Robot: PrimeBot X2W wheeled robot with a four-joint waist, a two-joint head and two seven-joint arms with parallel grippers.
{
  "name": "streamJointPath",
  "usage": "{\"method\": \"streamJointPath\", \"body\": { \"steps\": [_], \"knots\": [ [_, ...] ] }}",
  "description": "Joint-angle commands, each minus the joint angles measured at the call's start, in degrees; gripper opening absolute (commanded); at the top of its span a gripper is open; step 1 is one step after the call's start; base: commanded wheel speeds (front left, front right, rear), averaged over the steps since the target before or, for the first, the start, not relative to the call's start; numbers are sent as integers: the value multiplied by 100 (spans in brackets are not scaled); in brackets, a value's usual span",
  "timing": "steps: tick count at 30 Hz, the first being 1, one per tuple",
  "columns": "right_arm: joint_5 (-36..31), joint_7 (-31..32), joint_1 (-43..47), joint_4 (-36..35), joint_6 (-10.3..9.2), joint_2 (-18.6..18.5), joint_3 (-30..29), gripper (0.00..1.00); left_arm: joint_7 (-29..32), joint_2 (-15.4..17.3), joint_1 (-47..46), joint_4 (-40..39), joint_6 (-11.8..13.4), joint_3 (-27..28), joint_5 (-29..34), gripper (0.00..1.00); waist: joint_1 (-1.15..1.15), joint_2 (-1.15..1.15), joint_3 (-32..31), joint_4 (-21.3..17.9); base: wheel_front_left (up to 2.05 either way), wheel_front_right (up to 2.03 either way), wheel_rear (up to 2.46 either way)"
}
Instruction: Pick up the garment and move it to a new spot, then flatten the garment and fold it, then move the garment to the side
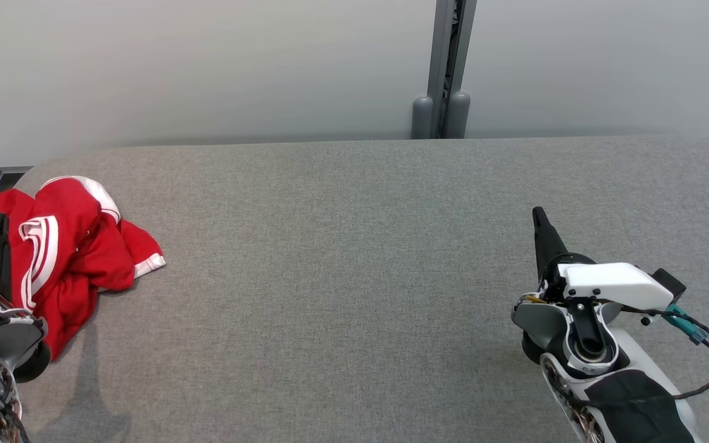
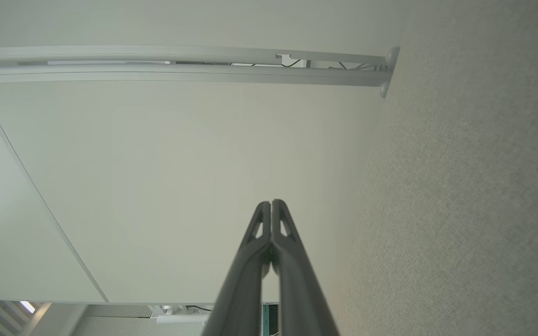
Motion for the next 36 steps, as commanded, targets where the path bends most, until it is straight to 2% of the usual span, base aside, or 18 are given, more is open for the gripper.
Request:
{"method": "streamJointPath", "body": {
  "steps": [1, 36],
  "knots": [
    [23, -16, -26, -8, 14, -42, -20, 0, -6, 15, -41, 1, -14, 1, -8, 0, 0, 0, 0, 0, 0, 0, 0],
    [24, -16, -26, -8, 14, -42, -21, 0, -6, 15, -41, 1, -13, 1, -8, 0, 0, 0, 0, 0, 0, 0, 0]
  ]
}}
